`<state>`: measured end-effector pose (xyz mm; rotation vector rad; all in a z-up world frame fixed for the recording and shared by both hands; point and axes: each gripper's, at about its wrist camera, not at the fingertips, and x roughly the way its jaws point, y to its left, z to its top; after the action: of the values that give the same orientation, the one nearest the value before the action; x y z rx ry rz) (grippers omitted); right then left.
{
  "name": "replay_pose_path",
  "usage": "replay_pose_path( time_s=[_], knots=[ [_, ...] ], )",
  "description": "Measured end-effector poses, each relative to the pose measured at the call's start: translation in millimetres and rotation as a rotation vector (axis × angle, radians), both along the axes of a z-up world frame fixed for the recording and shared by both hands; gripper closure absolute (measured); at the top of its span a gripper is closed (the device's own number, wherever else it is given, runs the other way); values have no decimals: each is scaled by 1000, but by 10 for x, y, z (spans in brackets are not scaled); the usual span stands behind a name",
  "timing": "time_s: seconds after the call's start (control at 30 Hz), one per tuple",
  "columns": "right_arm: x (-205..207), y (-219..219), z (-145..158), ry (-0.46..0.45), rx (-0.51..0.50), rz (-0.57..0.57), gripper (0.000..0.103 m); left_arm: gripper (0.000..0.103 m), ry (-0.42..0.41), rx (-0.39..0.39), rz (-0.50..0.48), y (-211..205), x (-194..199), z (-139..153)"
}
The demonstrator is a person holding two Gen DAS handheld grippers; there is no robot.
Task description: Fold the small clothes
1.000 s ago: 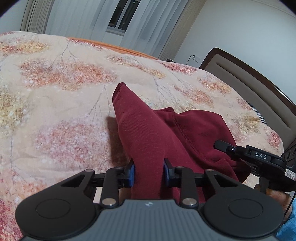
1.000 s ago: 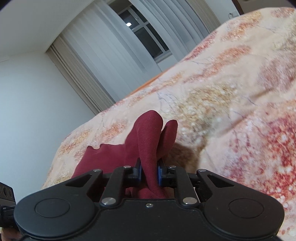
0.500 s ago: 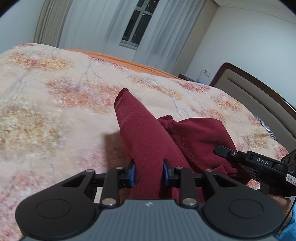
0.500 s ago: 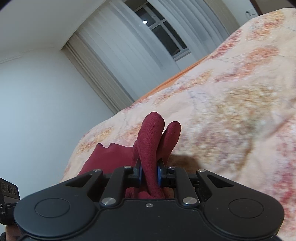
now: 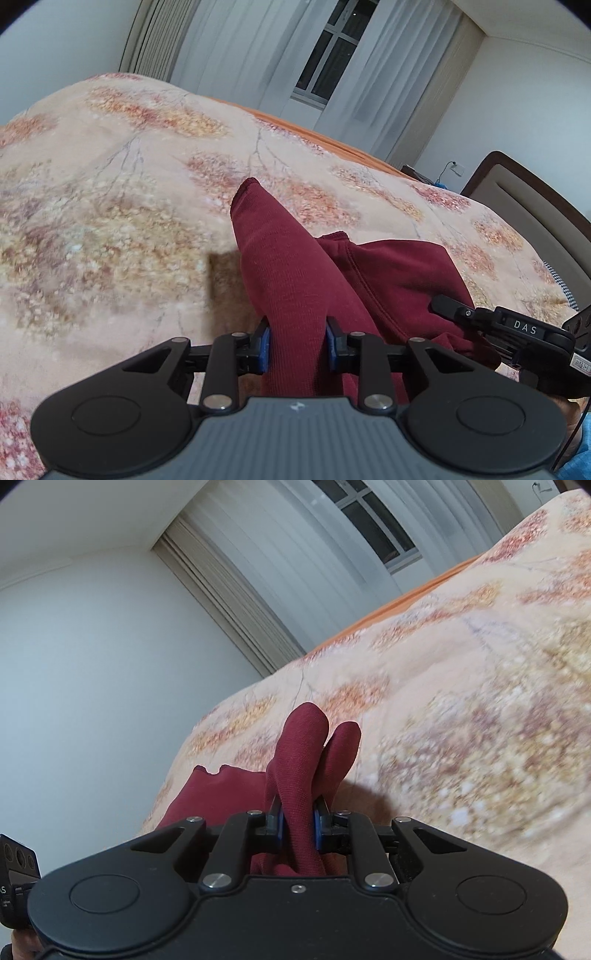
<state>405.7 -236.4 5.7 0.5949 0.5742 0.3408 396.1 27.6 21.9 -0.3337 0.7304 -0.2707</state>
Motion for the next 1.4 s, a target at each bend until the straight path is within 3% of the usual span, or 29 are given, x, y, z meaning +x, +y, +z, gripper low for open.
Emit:
replay_pose_path(
  time_s=[0.53, 0.63, 0.73, 0.8, 0.93, 1.17, 1.4],
  knots=[
    [37, -70, -275, 89, -70, -51, 80, 62, 47, -14, 23, 83, 30, -203],
    [35, -72, -292, 99, -89, -64, 68, 56, 44, 1, 30, 73, 26, -208],
    [18, -82, -296, 105, -90, -70, 59, 39, 53, 19, 55, 78, 17, -204],
    [0, -92, -292, 106, -89, -70, 46, 35, 54, 21, 63, 83, 11, -195],
    [-25, -100, -294, 104, -94, -71, 39, 21, 49, 26, 74, 76, 7, -174],
    [-47, -100, -291, 88, -109, -83, 17, 4, 39, 62, 105, 61, -2, -163],
    [-79, -80, -254, 68, -146, -97, 2, 1, 28, 88, 155, 83, -17, -156]
  ],
)
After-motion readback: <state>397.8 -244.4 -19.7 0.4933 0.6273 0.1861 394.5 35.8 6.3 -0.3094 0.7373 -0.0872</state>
